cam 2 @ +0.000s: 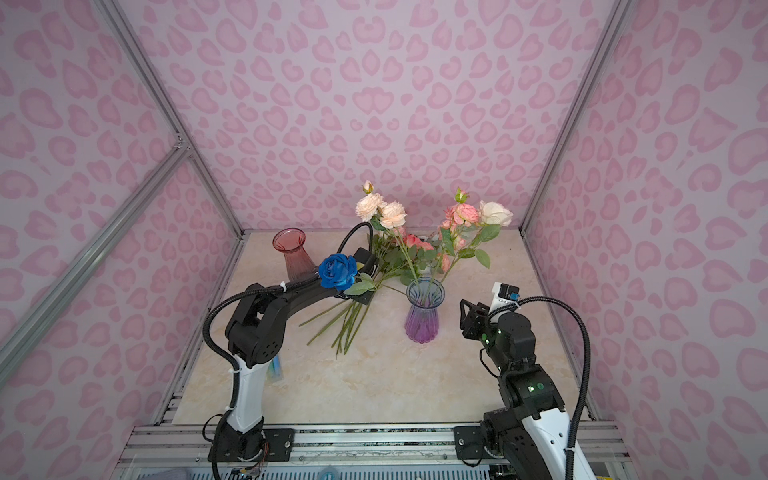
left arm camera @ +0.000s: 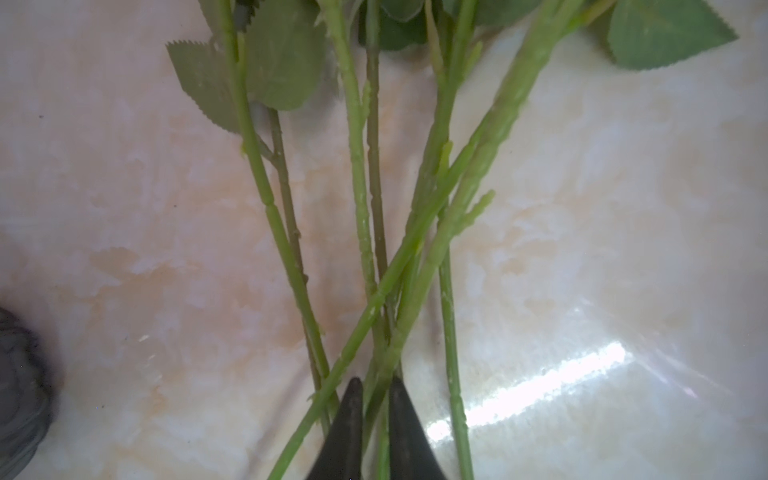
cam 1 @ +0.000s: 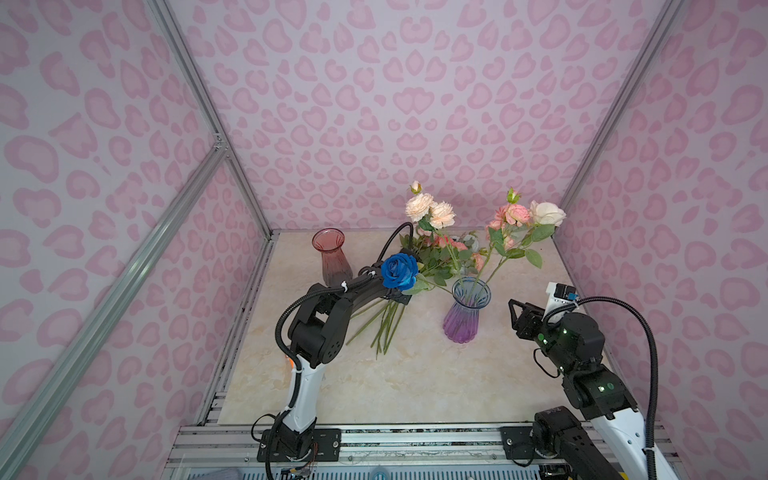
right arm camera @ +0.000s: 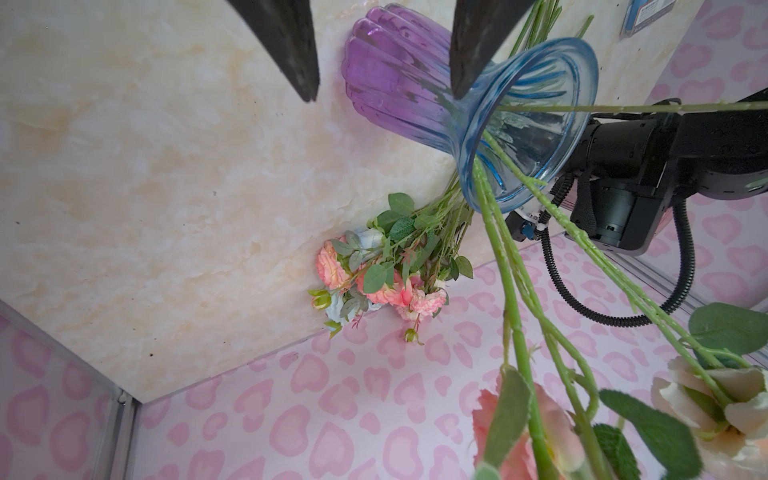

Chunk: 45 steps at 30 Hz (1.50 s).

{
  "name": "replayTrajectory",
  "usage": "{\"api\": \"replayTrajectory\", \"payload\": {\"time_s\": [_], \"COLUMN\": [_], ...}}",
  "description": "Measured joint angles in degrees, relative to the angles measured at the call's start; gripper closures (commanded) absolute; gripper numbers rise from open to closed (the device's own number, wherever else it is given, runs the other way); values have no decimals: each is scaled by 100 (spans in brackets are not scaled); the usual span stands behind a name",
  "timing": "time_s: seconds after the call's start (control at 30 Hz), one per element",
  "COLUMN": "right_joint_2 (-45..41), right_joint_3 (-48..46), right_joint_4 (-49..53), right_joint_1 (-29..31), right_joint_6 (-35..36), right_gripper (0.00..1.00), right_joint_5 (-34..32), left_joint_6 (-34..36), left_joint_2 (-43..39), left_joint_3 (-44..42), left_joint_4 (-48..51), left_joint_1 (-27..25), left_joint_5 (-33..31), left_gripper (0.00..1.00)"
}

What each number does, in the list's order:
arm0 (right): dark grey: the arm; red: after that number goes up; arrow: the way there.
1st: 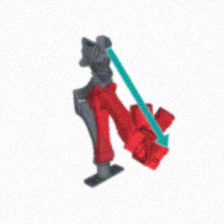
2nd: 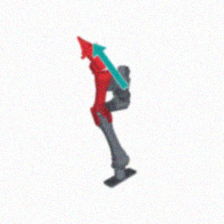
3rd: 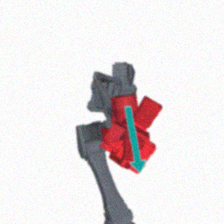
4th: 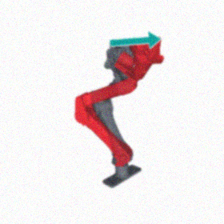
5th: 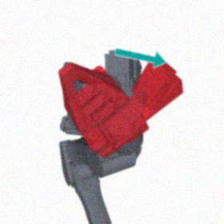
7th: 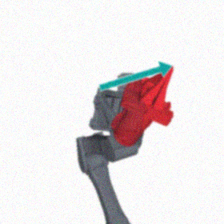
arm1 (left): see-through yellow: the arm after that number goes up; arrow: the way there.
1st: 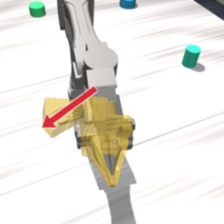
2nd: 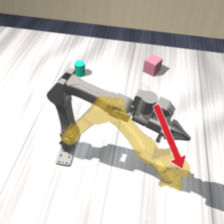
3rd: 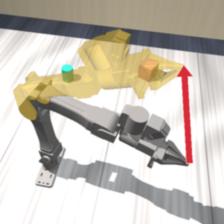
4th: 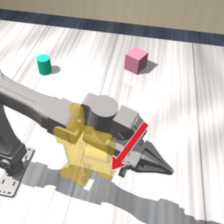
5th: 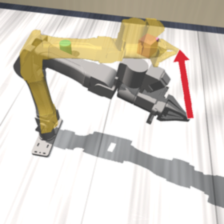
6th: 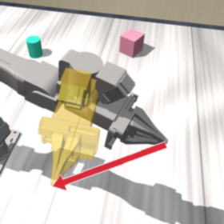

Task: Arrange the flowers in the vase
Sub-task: 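Lower the left gripper onto the rose stems beside the blue rose, then close the left gripper on the pink rose stem and lift it high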

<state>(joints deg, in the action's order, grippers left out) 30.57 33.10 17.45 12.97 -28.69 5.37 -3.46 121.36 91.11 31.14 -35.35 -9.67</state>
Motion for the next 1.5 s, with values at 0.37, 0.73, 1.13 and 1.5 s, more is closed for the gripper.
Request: {"api": "replayTrajectory", "payload": {"time_s": [0.37,0.73,1.13,1.5], "right_joint_2": [44,-7,94,114], "right_joint_3": [20,33,153,162], "right_joint_4": [-2,2,0,-26], "right_joint_1": [-22,-35,-61,-61], "right_joint_6": [-2,13,44,44], "right_gripper": [48,47,47,46], "right_joint_5": [11,26,26,68], "left_joint_6": [177,201,256,-35], "left_joint_2": [-9,-9,-37,-863], "left_joint_3": [-52,-50,-50,-177], "left_joint_4": [-129,-127,-114,-85], "left_joint_1": [0,-2,-2,2], "left_joint_5": [-44,-11,33,361], "left_gripper": [82,75,96,96]}}
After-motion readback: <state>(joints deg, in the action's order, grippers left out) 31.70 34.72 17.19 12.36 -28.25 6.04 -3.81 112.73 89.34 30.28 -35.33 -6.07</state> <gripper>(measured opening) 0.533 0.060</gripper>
